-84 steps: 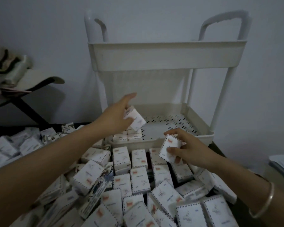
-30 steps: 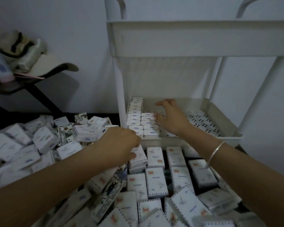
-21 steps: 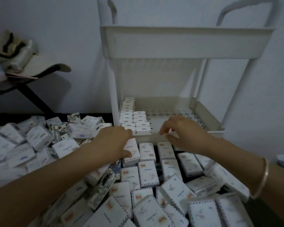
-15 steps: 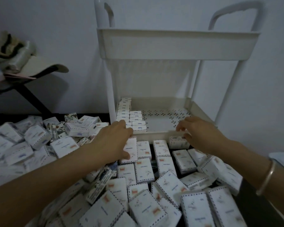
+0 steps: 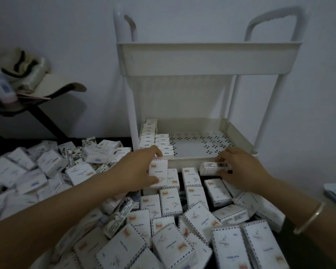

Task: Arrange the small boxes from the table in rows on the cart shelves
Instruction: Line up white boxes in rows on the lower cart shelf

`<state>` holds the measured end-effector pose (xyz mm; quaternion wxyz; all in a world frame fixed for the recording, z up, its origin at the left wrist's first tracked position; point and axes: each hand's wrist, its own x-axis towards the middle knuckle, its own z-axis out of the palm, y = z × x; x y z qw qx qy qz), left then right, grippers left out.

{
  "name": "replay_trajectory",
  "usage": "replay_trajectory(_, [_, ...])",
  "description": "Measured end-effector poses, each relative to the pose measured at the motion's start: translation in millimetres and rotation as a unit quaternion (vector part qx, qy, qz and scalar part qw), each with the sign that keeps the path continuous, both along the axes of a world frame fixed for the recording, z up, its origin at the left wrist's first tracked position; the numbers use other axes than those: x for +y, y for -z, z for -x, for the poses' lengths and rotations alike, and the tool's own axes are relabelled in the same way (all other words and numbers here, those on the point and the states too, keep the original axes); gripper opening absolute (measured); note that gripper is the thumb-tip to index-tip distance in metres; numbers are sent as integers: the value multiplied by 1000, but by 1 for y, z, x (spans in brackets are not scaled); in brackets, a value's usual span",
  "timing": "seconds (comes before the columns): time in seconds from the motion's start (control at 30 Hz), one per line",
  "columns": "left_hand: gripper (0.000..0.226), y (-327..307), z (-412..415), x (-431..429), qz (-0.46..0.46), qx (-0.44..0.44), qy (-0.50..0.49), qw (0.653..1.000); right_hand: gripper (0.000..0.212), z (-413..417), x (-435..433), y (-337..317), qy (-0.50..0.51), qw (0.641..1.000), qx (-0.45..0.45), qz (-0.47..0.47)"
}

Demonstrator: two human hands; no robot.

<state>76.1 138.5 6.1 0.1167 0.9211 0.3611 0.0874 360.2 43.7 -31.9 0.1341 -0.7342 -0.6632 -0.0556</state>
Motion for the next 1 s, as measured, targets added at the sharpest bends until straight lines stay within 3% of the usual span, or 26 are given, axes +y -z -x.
replay_trajectory(0.17, [63,-5,-9,2,157,-89,-8,984,28,-1,-1,-20,-13,991,131,-23])
replay_trajectory(0.33, [58,-17,-18,9,235,-164,-34,958,24,4,6,-31,-29,967,250,-28])
replay_trajectory(0.5, [42,-41,-42,45,211,-248,-50,944,34,5,24,-36,2,937,347,-42])
replay_trajectory(0.67, [29,-33,-89,99,110,-289,-87,947,23,6,50,-34,13,868,492,-69])
replay_trajectory(0.77, [31,-20,-104,127,4,-248,-94,964,23,5,61,-32,10,833,551,-49])
replay_trajectory(0.83, [32,-10,-107,140,-14,-211,-89,973,24,4,67,-31,5,819,573,-40])
replay_trajectory(1.0, [33,13,-111,152,-90,-128,-84,984,29,1,78,-28,-6,821,571,-25])
